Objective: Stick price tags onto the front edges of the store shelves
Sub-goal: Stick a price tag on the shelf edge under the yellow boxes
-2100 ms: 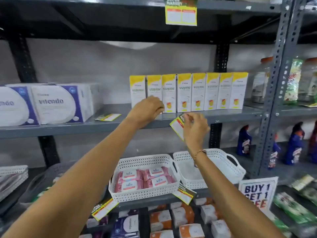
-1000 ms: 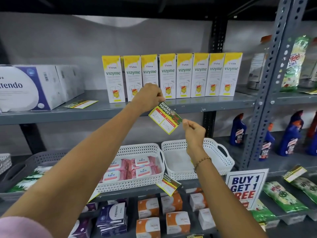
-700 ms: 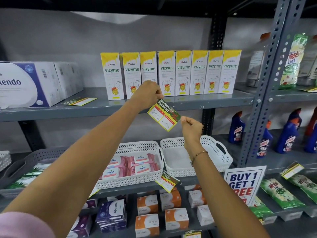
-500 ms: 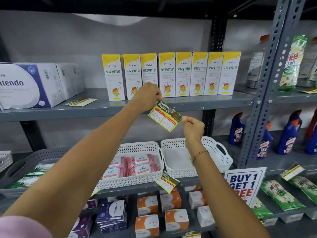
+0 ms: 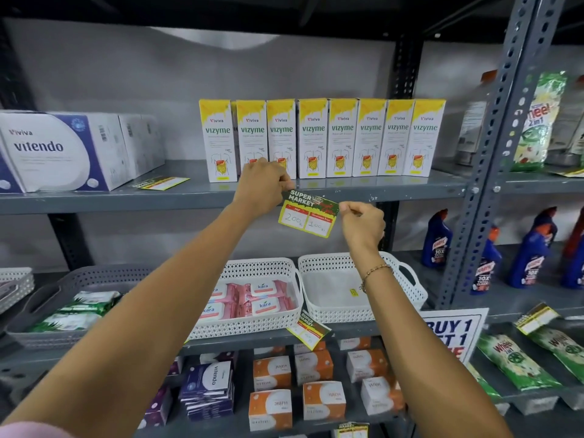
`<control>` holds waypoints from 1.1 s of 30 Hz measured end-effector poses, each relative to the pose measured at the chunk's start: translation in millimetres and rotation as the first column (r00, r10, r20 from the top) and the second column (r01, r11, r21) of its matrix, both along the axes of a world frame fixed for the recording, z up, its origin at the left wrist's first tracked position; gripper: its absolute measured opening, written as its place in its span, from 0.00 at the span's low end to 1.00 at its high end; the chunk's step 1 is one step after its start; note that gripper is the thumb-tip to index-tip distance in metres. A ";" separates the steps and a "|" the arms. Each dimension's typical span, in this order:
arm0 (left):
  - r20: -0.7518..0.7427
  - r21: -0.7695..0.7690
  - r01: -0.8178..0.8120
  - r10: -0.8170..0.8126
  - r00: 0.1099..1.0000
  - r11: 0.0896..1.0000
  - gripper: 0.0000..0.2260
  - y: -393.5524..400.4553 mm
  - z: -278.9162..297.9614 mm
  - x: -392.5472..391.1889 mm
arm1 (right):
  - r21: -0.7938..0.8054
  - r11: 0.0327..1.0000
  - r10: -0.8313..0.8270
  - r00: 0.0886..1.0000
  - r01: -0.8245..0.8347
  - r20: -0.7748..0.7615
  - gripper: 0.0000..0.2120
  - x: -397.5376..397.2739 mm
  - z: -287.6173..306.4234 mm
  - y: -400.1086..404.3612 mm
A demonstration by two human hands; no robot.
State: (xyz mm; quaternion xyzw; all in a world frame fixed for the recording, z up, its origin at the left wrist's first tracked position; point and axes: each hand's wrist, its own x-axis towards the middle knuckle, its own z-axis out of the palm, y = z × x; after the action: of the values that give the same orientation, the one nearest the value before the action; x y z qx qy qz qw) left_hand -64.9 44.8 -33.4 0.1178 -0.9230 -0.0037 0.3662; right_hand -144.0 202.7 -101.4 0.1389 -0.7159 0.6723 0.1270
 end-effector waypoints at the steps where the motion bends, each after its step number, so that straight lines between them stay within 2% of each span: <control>1: -0.025 0.002 -0.026 0.026 0.999 1.000 0.03 -0.4 -3.5 2.4 | 0.017 1.000 0.002 1.000 -0.001 -0.017 0.12 0.5 2.9 0.5; 6: -0.173 0.054 -0.085 0.093 0.980 0.995 0.03 -2.5 -18.2 11.8 | 0.099 0.995 0.001 0.996 0.008 -0.088 0.11 -0.3 16.9 -2.6; 9: -0.208 0.085 -0.115 0.130 0.969 0.990 0.03 -2.0 -21.0 14.7 | 0.137 0.991 0.022 0.994 -0.007 -0.107 0.09 -2.8 23.0 -6.9; 22: -0.186 0.125 -0.137 0.159 0.970 0.983 0.06 0.2 -25.5 15.7 | 0.252 0.968 0.030 0.989 0.008 -0.146 0.05 -12.5 32.2 -14.0; 33: -0.216 0.089 -0.184 0.200 0.956 0.979 0.06 -4.0 -33.2 11.8 | 0.255 0.966 0.008 0.975 0.050 -0.223 0.07 -15.9 28.0 -16.7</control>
State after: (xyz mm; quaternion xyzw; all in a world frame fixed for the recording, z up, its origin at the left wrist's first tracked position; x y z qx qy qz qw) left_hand -53.1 40.8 -66.5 0.2182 -0.8595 -0.0127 0.4620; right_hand -159.8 185.9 -73.4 0.2210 -0.7803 0.5519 0.1941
